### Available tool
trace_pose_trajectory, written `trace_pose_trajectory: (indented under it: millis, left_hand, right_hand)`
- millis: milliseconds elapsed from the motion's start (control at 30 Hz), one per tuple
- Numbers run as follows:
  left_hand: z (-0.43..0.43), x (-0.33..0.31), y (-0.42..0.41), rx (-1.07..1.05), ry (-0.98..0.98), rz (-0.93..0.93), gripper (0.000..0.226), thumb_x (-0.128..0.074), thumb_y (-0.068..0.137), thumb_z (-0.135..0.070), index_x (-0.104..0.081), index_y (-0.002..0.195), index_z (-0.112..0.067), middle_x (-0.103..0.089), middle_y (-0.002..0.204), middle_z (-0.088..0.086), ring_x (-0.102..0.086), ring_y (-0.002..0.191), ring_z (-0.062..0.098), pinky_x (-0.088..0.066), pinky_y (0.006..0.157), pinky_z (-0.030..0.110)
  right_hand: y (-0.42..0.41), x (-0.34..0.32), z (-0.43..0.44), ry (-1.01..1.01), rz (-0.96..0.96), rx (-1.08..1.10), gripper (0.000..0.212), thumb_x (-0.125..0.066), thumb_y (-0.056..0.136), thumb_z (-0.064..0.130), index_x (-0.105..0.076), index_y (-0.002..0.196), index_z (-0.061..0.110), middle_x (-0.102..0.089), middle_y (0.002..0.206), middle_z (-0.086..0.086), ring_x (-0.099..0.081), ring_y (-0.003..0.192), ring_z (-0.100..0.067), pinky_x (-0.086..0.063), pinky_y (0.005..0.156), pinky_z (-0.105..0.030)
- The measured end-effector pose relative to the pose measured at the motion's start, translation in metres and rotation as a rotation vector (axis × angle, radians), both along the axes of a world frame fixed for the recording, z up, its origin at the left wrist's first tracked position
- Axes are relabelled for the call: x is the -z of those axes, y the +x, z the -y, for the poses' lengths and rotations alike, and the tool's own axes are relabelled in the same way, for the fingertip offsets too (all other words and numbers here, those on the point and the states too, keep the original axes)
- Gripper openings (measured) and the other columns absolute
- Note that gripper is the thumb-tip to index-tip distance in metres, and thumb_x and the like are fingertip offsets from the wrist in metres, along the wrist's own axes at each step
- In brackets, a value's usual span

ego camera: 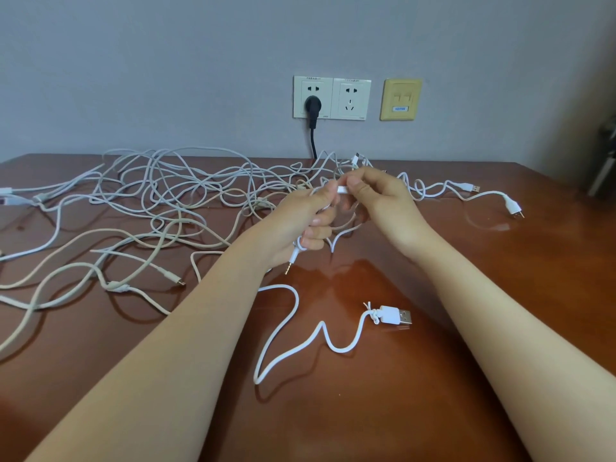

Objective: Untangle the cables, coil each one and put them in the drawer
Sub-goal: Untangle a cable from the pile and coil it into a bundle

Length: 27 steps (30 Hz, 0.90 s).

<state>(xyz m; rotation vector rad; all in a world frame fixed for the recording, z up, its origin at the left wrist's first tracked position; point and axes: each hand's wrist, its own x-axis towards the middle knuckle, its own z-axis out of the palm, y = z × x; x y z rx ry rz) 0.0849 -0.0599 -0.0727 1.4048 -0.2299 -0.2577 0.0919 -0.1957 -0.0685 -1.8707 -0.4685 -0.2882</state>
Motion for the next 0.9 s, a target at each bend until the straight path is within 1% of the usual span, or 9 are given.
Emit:
trace_pose_trajectory:
  millis: [67, 133, 267, 367, 467, 633, 733, 800, 900]
  left_hand:
    - [-0.002, -0.001, -0.002, -0.034, -0.044, 0.007, 0.032, -0.034, 0.101, -0.034, -0.042, 0.077, -0.013, -0.026, 0.039, -0.008, -0.020, 0.028, 0.002, -0.016, 0.030, 0.010]
    - [-0.004, -0.002, -0.001, -0.076, -0.093, 0.005, 0.033, -0.033, 0.101, -0.035, -0.042, 0.077, -0.013, -0.026, 0.039, -0.008, -0.020, 0.027, 0.002, -0.016, 0.030, 0.010]
    - [0.000, -0.003, 0.000, -0.200, -0.039, 0.033, 0.033, -0.036, 0.100, -0.036, -0.042, 0.076, -0.013, -0.026, 0.037, -0.008, -0.019, 0.028, 0.004, -0.017, 0.032, 0.010]
    - [0.002, -0.001, 0.002, -0.259, -0.020, 0.064, 0.033, -0.043, 0.097, -0.036, -0.040, 0.072, -0.015, -0.024, 0.038, -0.008, -0.020, 0.030, 0.004, -0.017, 0.033, 0.011]
    - [0.003, 0.000, 0.003, -0.297, 0.003, 0.126, 0.039, -0.048, 0.095, -0.034, -0.036, 0.064, -0.015, -0.024, 0.037, -0.008, -0.020, 0.029, 0.005, -0.017, 0.035, 0.011]
    - [0.006, 0.003, 0.007, -0.367, 0.243, 0.275, 0.047, -0.044, 0.097, -0.038, -0.046, 0.055, -0.016, -0.032, 0.030, -0.010, -0.028, 0.024, 0.005, -0.025, 0.037, 0.017]
    - [0.006, 0.005, 0.008, -0.367, 0.320, 0.311, 0.063, -0.041, 0.098, -0.040, -0.051, 0.038, -0.023, -0.034, 0.030, -0.009, -0.029, 0.025, 0.005, -0.022, 0.044, 0.024]
    - [0.006, 0.004, 0.008, -0.373, 0.324, 0.317, 0.056, -0.040, 0.098, -0.040, -0.045, 0.045, -0.022, -0.033, 0.030, -0.009, -0.028, 0.024, 0.004, -0.022, 0.044, 0.024]
    - [0.006, 0.001, 0.005, -0.387, 0.290, 0.273, 0.045, -0.036, 0.099, -0.041, -0.044, 0.063, -0.014, -0.039, 0.028, -0.007, -0.031, 0.022, 0.005, -0.025, 0.034, 0.016]
  right_hand:
    - [-0.001, -0.002, 0.001, 0.063, -0.075, -0.062, 0.026, -0.038, 0.098, 0.005, -0.056, 0.081, 0.014, -0.054, 0.062, -0.006, -0.042, 0.045, -0.010, -0.038, 0.053, -0.021]
    - [-0.001, -0.001, 0.000, 0.073, -0.113, -0.081, 0.027, -0.036, 0.099, 0.005, -0.054, 0.081, 0.014, -0.055, 0.061, -0.009, -0.039, 0.040, -0.011, -0.035, 0.048, -0.020]
    - [0.001, 0.005, -0.004, 0.014, -0.186, -0.075, 0.032, -0.034, 0.102, 0.017, -0.053, 0.077, 0.013, -0.050, 0.038, 0.001, -0.030, 0.030, -0.007, -0.027, 0.038, -0.017]
    - [-0.002, 0.009, -0.007, -0.163, -0.179, -0.026, 0.038, -0.034, 0.101, 0.024, -0.058, 0.073, 0.015, -0.044, 0.031, 0.003, -0.034, 0.030, -0.005, -0.029, 0.041, -0.017]
    - [-0.008, 0.010, -0.011, -0.312, -0.156, -0.041, 0.041, -0.036, 0.099, 0.021, -0.061, 0.067, 0.016, -0.046, 0.033, 0.009, -0.041, 0.034, -0.002, -0.032, 0.044, -0.012]
    - [-0.015, 0.008, -0.017, -0.444, -0.101, -0.071, 0.045, -0.038, 0.095, 0.017, -0.058, 0.055, 0.017, -0.051, 0.046, 0.005, -0.046, 0.045, -0.004, -0.035, 0.050, -0.012]
    - [-0.016, 0.008, -0.016, -0.505, -0.077, -0.049, 0.046, -0.039, 0.096, 0.020, -0.052, 0.051, 0.019, -0.050, 0.045, 0.006, -0.047, 0.047, -0.005, -0.034, 0.052, -0.016]
    - [-0.015, 0.008, -0.015, -0.543, -0.055, -0.042, 0.046, -0.039, 0.097, 0.022, -0.051, 0.052, 0.020, -0.048, 0.048, 0.005, -0.046, 0.048, -0.005, -0.034, 0.055, -0.022]
    - [-0.015, 0.007, -0.015, -0.530, -0.047, -0.044, 0.046, -0.039, 0.098, 0.024, -0.055, 0.055, 0.021, -0.047, 0.046, 0.005, -0.045, 0.046, -0.005, -0.032, 0.055, -0.024]
